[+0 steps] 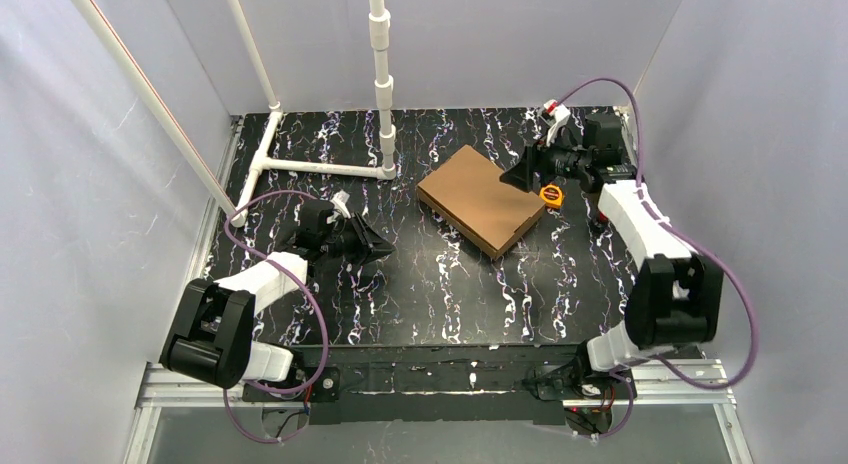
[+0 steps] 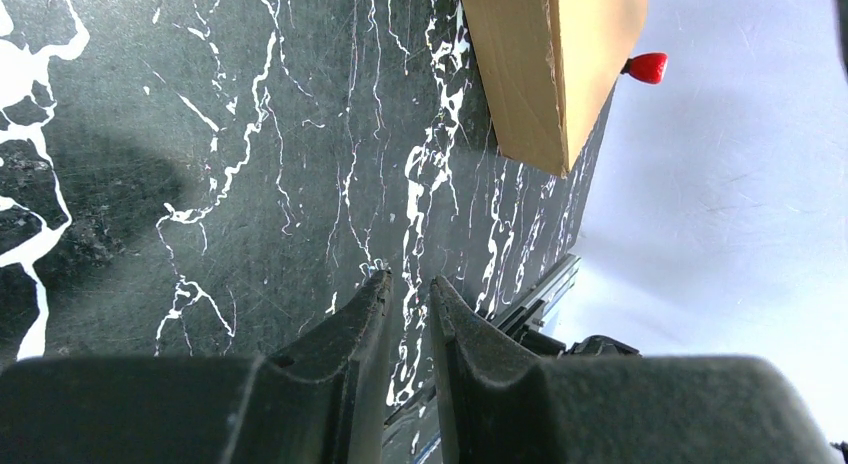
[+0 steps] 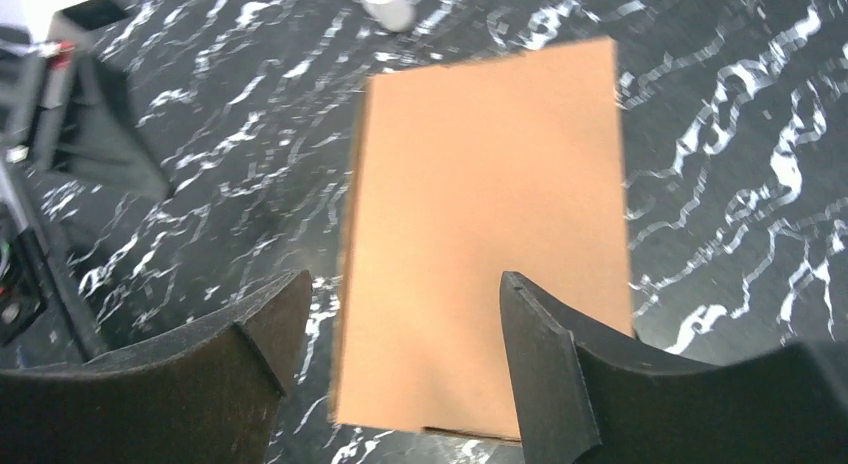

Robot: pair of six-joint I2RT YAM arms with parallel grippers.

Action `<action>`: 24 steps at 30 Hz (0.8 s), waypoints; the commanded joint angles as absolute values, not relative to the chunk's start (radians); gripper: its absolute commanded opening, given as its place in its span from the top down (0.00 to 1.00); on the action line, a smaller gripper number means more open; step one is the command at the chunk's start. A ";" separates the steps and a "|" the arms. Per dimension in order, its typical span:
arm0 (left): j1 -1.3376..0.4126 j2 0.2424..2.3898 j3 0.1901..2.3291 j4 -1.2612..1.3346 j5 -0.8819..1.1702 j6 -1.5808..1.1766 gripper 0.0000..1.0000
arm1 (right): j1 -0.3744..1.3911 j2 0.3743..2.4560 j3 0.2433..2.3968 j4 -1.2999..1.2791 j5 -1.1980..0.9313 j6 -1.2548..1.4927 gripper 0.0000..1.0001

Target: Fold the paper box

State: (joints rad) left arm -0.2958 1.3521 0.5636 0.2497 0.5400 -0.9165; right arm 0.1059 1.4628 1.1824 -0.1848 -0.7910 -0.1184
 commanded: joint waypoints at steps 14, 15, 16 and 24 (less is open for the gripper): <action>-0.437 1.502 0.676 0.282 0.520 -0.943 0.89 | 0.037 1.938 1.379 -0.090 -0.719 -0.043 0.13; -0.444 1.519 0.690 0.285 0.521 -0.943 0.89 | 0.039 1.941 1.377 -0.089 -0.719 -0.044 0.13; -0.449 1.537 0.704 0.287 0.522 -0.946 0.90 | 0.038 1.941 1.375 -0.086 -0.719 -0.047 0.13; -0.493 1.644 0.789 0.301 0.519 -0.956 0.90 | 0.038 2.004 1.454 -0.084 -0.691 -0.059 0.13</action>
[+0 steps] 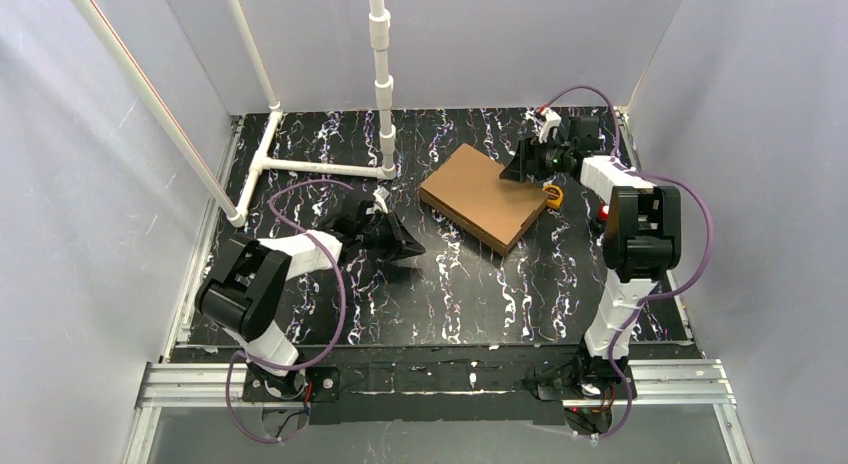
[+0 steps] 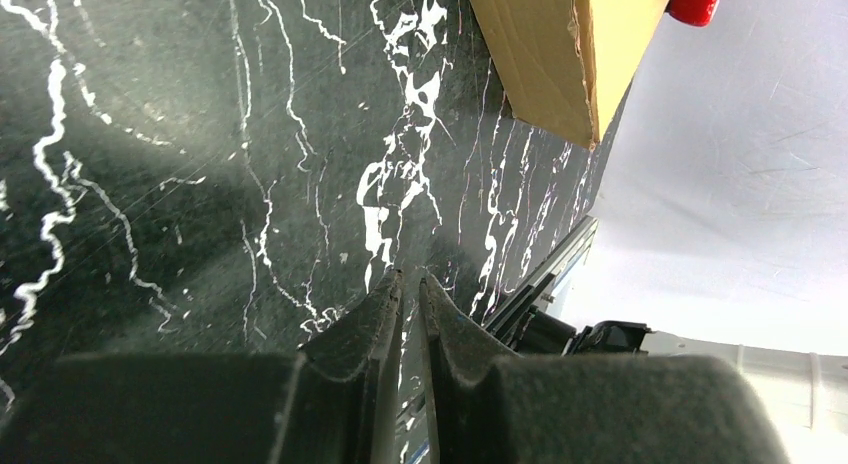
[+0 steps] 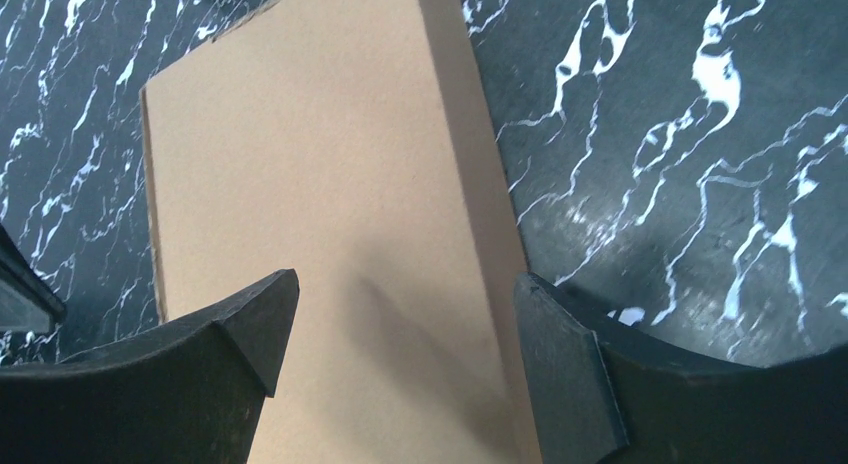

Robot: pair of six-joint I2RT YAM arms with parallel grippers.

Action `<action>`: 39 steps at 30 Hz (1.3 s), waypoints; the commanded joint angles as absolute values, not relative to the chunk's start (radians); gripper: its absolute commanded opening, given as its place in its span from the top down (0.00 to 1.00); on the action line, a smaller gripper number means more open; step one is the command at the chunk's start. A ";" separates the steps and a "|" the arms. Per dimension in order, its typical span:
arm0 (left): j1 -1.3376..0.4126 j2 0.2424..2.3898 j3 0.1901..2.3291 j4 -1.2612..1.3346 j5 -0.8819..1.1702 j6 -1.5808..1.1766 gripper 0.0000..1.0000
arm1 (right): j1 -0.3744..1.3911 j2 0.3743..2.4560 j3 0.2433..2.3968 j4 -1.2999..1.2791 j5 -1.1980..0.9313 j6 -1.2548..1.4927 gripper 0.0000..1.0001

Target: Fold the paper box

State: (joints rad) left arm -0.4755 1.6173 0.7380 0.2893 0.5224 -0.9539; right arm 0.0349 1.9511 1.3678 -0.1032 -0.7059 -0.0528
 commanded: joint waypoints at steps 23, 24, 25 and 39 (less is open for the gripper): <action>-0.505 1.924 0.988 0.308 0.466 -1.023 0.92 | 0.075 1.919 1.307 -0.040 -0.823 0.029 0.35; -0.505 1.927 0.993 0.308 0.464 -1.023 0.92 | 0.083 1.905 1.302 -0.039 -0.823 0.033 0.36; -0.505 1.930 0.997 0.308 0.461 -1.023 0.92 | 0.091 1.892 1.298 -0.036 -0.823 0.034 0.36; -0.500 1.845 0.912 0.308 0.431 -1.005 0.91 | 0.155 1.801 1.331 -0.063 -0.744 0.007 0.30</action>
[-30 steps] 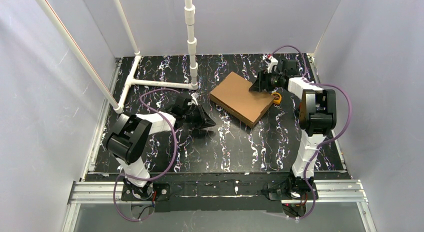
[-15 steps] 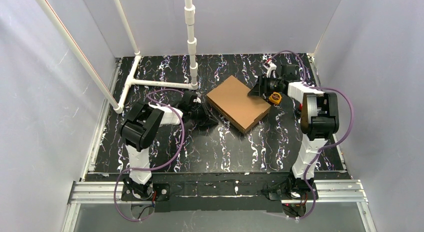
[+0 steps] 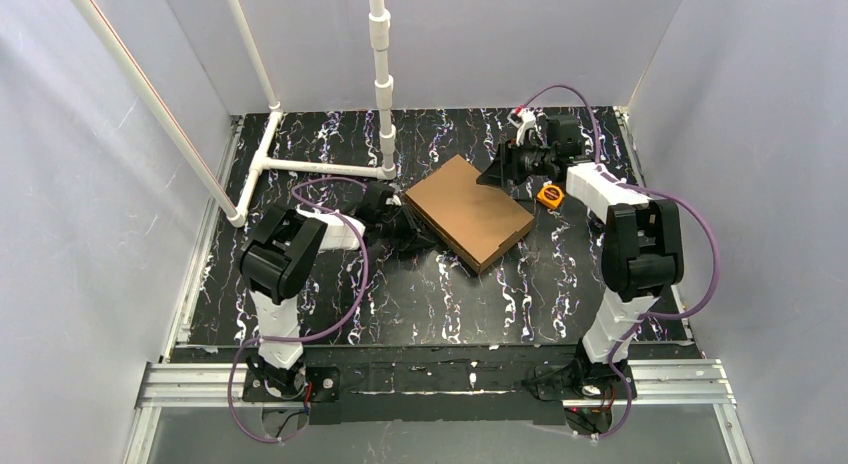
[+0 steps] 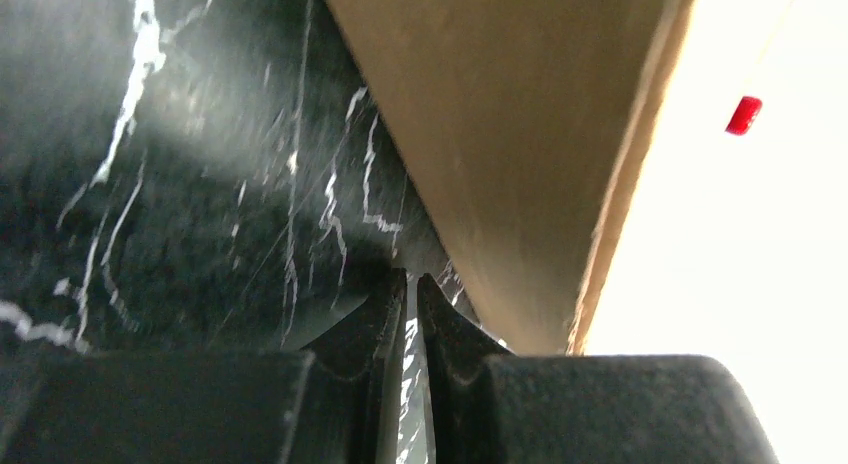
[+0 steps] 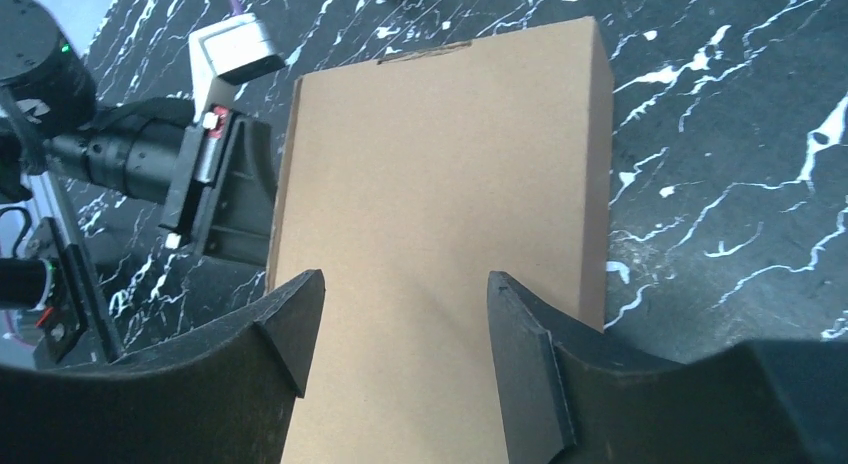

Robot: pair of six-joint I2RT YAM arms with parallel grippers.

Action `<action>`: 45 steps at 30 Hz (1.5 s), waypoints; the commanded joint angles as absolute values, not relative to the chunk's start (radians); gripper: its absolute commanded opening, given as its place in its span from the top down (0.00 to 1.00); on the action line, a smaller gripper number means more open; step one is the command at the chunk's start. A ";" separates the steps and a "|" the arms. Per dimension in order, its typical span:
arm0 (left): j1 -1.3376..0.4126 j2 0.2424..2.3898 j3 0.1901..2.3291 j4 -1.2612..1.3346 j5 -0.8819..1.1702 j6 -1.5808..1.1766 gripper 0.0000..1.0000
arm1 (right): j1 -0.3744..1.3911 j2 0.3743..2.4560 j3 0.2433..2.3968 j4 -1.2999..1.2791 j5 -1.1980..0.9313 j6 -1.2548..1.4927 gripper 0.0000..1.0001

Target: Fold the paper box

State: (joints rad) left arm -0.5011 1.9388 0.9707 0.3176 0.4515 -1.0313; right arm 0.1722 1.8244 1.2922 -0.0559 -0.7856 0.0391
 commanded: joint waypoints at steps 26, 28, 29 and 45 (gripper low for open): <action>-0.519 1.817 1.005 0.308 0.470 -1.046 0.38 | 0.109 1.968 1.312 -0.086 -0.808 -0.006 0.23; -0.519 1.829 1.010 0.308 0.464 -1.051 0.45 | 0.109 1.967 1.309 -0.085 -0.810 -0.006 0.24; -0.519 1.833 1.011 0.308 0.458 -1.054 0.48 | 0.109 1.965 1.309 -0.084 -0.812 -0.006 0.25; -0.504 1.890 1.012 0.308 0.429 -1.065 0.67 | 0.112 1.934 1.299 -0.057 -0.914 0.049 0.39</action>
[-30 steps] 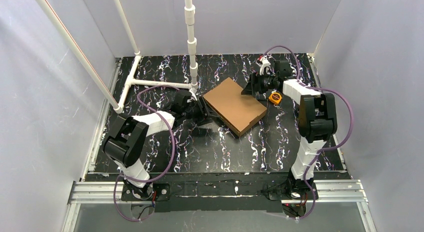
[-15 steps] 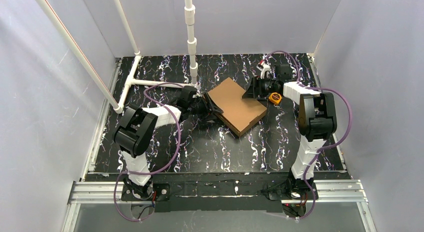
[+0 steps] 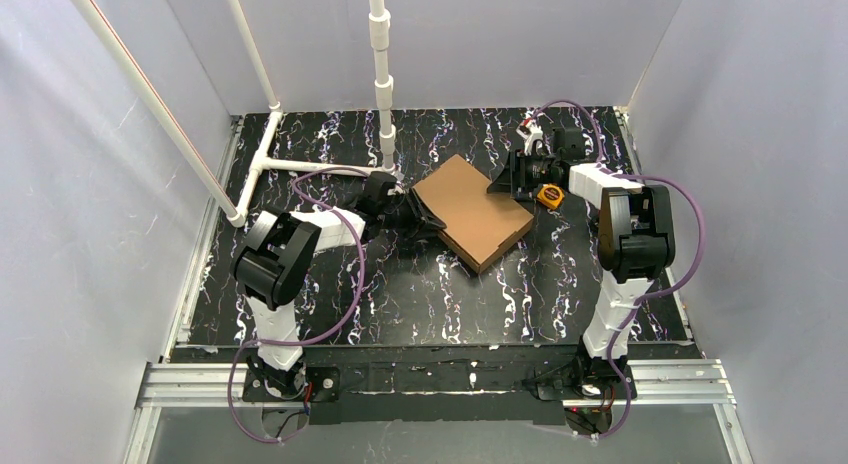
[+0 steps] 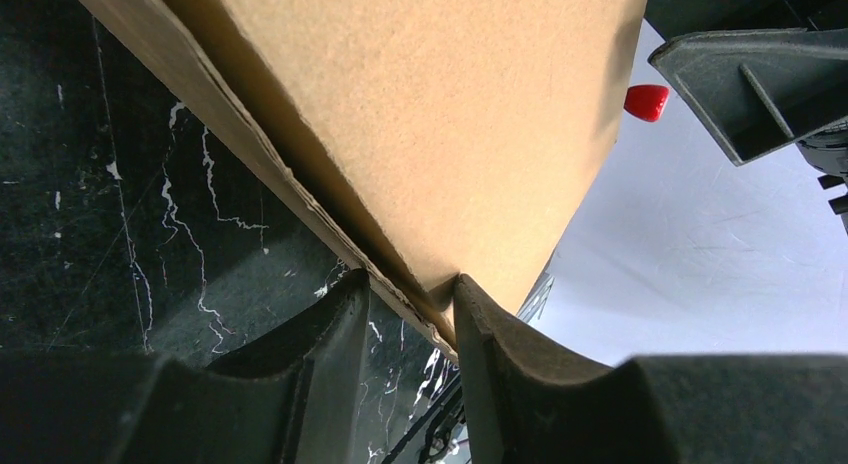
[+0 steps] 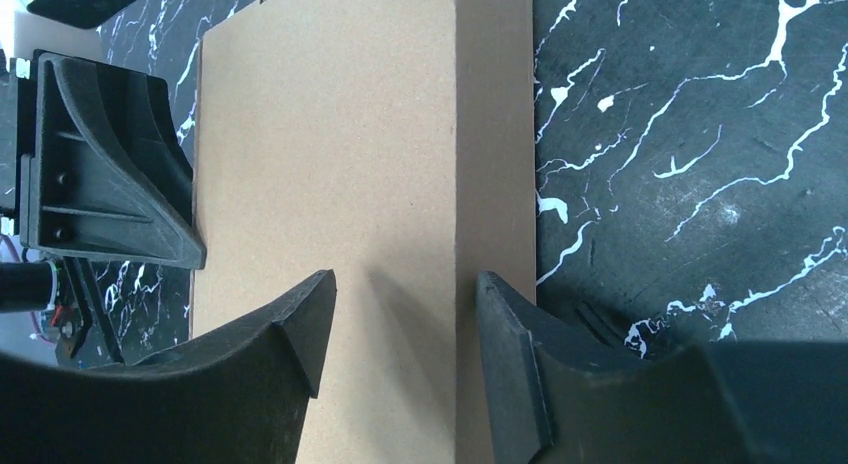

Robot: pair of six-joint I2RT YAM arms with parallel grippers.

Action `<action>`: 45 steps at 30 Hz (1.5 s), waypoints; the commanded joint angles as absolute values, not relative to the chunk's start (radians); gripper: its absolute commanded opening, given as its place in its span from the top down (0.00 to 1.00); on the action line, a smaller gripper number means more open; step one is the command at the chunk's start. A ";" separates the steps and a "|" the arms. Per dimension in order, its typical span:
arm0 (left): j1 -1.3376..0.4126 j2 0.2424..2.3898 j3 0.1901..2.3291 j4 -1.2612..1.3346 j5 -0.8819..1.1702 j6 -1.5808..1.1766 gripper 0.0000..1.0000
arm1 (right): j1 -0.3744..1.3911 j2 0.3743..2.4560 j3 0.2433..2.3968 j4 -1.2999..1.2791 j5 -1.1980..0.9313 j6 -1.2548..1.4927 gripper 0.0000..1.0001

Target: Fold the paper box

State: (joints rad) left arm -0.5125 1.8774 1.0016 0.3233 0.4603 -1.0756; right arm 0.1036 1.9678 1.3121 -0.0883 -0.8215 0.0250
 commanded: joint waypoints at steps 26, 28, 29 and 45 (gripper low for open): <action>-0.445 1.919 0.885 0.311 0.456 -0.956 0.95 | 0.132 1.736 1.348 -0.221 -0.806 -0.134 0.02; -0.444 1.928 0.890 0.311 0.463 -0.955 0.96 | 0.127 1.744 1.333 -0.199 -0.741 -0.108 0.02; -0.443 1.932 0.891 0.311 0.466 -0.955 0.96 | 0.121 1.753 1.326 -0.192 -0.730 -0.092 0.02; -0.443 1.918 0.892 0.315 0.481 -0.948 0.95 | 0.129 1.904 1.286 -0.200 -0.966 0.043 0.11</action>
State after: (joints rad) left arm -0.4511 1.8774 0.9272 0.4374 0.5781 -1.0157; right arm 0.1196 1.9263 1.2964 -0.2108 -0.8894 0.0132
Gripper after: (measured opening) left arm 0.191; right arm 0.956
